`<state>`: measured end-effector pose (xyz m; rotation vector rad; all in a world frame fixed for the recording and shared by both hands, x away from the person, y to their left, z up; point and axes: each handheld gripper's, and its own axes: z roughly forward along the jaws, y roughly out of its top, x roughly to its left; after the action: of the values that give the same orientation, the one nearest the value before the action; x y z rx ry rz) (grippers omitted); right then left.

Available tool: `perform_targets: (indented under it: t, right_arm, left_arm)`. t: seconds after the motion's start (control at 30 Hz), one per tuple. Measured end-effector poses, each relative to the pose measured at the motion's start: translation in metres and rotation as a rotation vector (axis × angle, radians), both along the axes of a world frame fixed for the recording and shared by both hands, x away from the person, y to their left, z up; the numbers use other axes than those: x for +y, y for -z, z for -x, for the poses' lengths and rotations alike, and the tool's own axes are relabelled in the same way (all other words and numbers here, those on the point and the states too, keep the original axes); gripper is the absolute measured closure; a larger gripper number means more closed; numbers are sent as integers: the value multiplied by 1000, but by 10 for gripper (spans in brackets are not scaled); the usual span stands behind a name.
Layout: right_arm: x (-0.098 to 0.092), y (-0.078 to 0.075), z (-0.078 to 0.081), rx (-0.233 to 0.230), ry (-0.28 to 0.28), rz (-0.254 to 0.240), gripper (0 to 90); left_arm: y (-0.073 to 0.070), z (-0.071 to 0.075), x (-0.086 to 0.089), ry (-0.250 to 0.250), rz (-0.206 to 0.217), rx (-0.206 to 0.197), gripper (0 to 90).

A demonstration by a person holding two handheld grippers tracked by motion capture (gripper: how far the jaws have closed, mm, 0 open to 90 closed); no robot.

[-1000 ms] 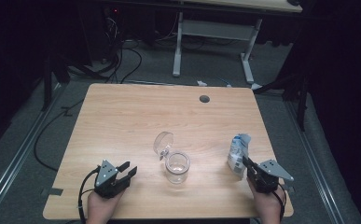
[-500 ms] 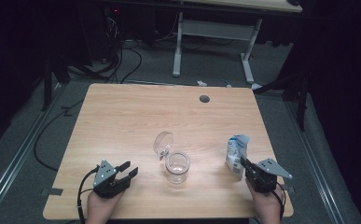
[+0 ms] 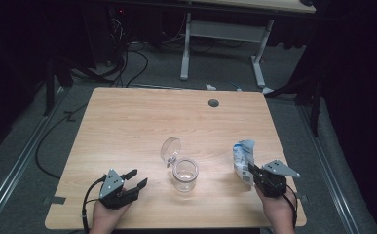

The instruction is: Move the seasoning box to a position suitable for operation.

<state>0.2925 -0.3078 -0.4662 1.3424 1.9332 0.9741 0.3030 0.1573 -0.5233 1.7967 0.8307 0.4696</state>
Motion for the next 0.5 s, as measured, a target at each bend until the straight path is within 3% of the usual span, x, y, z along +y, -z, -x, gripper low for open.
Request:
perform_targets:
  t: [0.2,0.5]
  right_arm:
    - [-1,-9,-5,35,-18,7,895]
    - [-5,-29,-15,142,-69,13,895]
  left_arm:
    - [1,1,0,-12,13,-3,467]
    - [2,2,1,-7,32,-22,463]
